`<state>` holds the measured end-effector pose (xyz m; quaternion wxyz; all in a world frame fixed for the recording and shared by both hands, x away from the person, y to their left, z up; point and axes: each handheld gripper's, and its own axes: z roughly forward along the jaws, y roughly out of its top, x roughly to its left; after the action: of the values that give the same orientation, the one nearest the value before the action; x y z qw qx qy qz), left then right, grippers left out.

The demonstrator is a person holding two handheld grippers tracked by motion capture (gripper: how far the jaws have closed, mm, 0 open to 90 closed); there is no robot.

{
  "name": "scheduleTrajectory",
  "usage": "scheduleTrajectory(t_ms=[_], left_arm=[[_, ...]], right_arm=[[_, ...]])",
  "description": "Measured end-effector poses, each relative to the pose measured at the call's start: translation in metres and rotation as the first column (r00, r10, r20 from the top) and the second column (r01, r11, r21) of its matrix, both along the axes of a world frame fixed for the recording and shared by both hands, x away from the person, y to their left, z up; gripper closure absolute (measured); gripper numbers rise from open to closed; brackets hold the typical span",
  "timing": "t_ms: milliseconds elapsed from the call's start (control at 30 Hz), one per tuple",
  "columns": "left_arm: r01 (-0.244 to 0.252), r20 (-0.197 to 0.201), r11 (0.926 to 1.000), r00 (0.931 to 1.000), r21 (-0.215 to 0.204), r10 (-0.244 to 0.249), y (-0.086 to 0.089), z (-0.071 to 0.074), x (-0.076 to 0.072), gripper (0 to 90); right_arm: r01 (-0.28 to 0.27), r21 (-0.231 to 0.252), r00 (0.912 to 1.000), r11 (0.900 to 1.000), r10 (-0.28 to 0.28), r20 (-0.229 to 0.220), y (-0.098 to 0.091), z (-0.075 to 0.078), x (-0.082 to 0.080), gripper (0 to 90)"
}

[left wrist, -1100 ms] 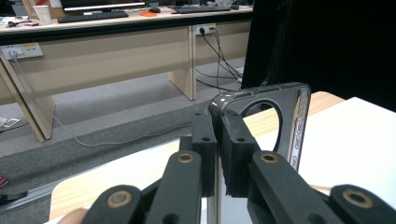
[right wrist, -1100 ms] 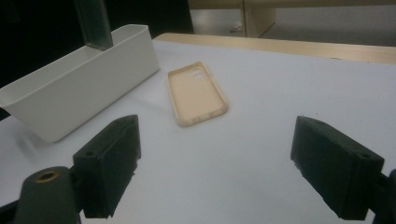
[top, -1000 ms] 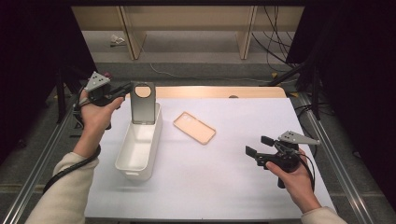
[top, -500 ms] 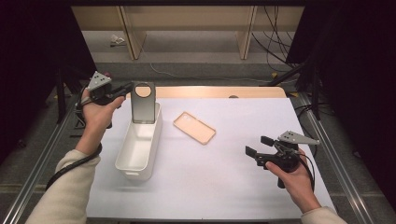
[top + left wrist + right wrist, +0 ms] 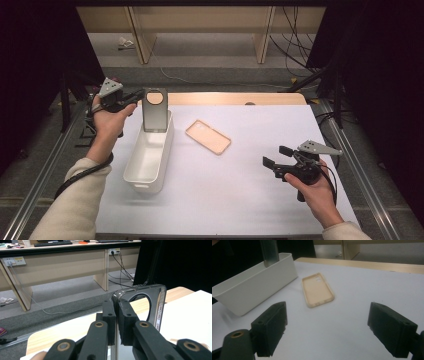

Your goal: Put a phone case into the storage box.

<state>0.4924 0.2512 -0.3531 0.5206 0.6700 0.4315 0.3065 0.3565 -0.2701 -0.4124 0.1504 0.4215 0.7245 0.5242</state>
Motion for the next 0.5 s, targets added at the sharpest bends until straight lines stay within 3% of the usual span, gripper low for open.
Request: scheduleTrajectory(t_ms=[500], left_arm=[[-0.01, -0.035, 0.9998, 0.9993, 0.014, 0.011, -0.004, -0.011, 0.014, 84.5]], right_arm=[[-0.003, 0.002, 1.0, 1.0, 0.003, -0.003, 0.0, -0.001, 0.001, 17.1]])
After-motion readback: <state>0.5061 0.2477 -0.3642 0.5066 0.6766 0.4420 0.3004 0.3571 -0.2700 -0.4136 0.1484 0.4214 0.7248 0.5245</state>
